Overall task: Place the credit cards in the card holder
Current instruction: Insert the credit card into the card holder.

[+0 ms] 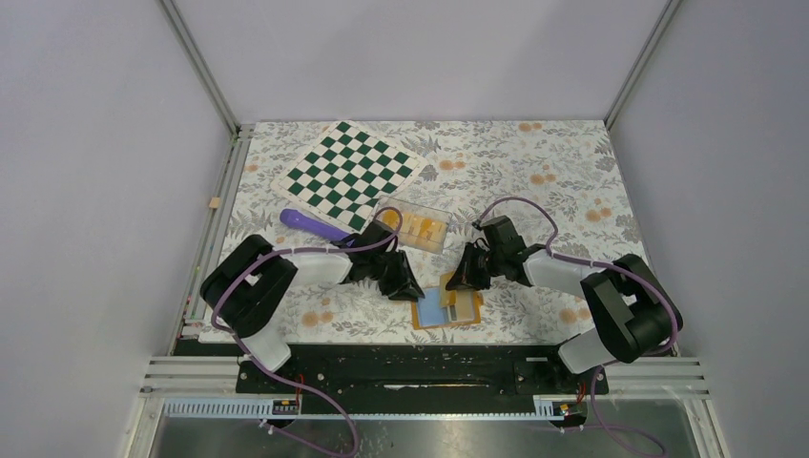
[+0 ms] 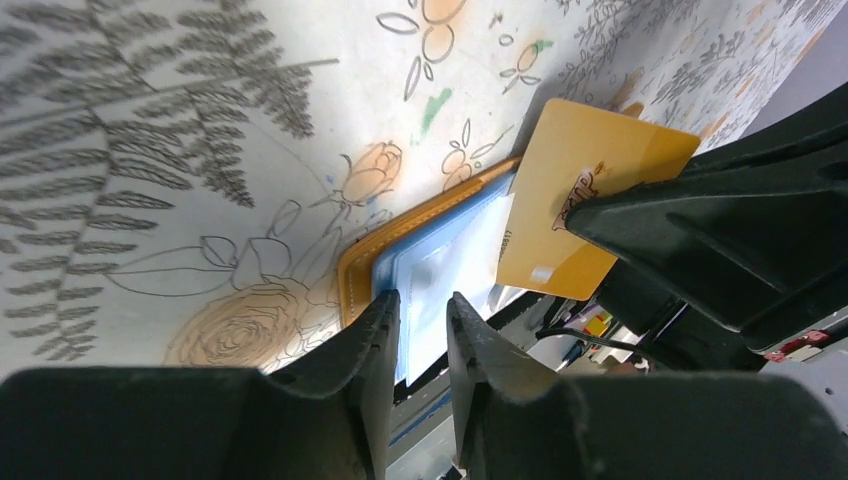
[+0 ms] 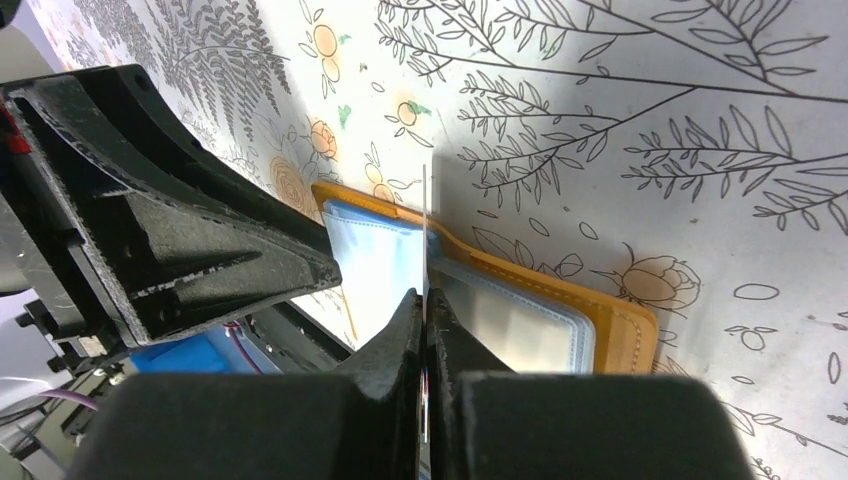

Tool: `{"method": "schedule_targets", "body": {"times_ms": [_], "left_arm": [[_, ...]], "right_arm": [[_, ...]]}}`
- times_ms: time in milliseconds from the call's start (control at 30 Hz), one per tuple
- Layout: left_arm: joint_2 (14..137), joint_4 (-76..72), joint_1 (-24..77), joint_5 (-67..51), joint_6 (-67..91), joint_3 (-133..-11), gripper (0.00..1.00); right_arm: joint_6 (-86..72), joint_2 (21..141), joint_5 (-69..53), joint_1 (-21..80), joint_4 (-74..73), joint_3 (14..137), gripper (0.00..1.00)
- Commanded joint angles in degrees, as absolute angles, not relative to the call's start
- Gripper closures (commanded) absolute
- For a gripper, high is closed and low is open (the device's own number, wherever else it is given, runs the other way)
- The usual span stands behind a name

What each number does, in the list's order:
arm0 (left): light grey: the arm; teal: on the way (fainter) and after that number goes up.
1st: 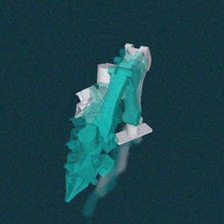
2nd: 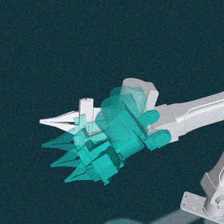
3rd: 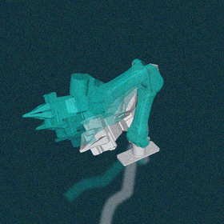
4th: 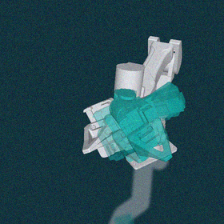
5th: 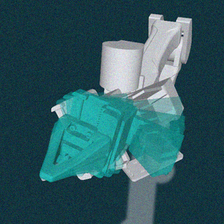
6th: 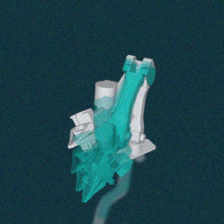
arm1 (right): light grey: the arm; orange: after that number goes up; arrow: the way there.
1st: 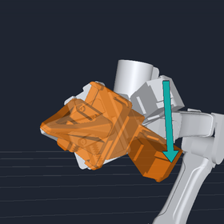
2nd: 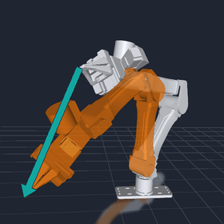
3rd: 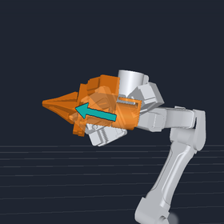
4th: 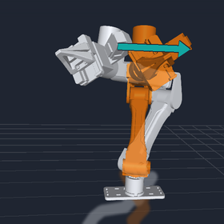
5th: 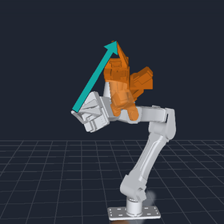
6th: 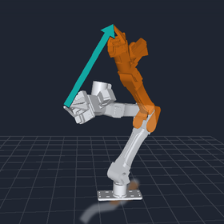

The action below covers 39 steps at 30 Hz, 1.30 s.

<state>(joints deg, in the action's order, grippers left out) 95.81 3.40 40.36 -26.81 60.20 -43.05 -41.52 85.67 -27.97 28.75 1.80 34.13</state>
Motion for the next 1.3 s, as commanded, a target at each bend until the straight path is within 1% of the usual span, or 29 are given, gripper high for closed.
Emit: {"method": "schedule_targets", "body": {"times_ms": [0,167,300,500,600,833,1000,1200,1267], "left_arm": [[94.3,2.7,42.5,-26.0,61.0,-42.0,0.75],[95.1,6.6,44.0,-22.9,60.4,-42.1,0.76],[95.0,8.0,44.3,-21.0,59.8,-41.5,0.77],[96.5,6.7,44.3,-21.2,60.1,-41.1,0.89],[97.1,6.2,44.4,-21.3,60.1,-41.0,0.92],[97.1,6.2,44.4,-21.0,60.2,-41.0,0.92],[97.3,6.3,44.3,-20.9,60.1,-41.3,0.91],[97.5,6.7,44.3,-20.9,59.6,-41.5,0.88],[97.4,7.0,44.4,-20.8,59.5,-41.7,0.87]], "right_arm": [[-38.7,84.1,-26.5,29.0,0.6,33.0,1.00],[-42.5,85.9,-28.3,29.0,5.7,31.2,1.00],[-43.2,86.3,-28.9,28.9,5.4,30.3,1.00],[-43.1,85.6,-31.4,29.0,3.1,28.8,1.00],[-42.4,85.4,-31.9,29.0,1.4,28.1,1.00],[-41.6,84.0,-33.0,29.0,-2.1,27.2,1.00],[-41.0,84.9,-35.9,29.1,-2.8,27.6,1.00],[-40.7,88.4,-37.5,29.2,-0.6,28.2,1.00],[-41.0,89.7,-38.0,29.2,2.1,28.6,1.00]]}}
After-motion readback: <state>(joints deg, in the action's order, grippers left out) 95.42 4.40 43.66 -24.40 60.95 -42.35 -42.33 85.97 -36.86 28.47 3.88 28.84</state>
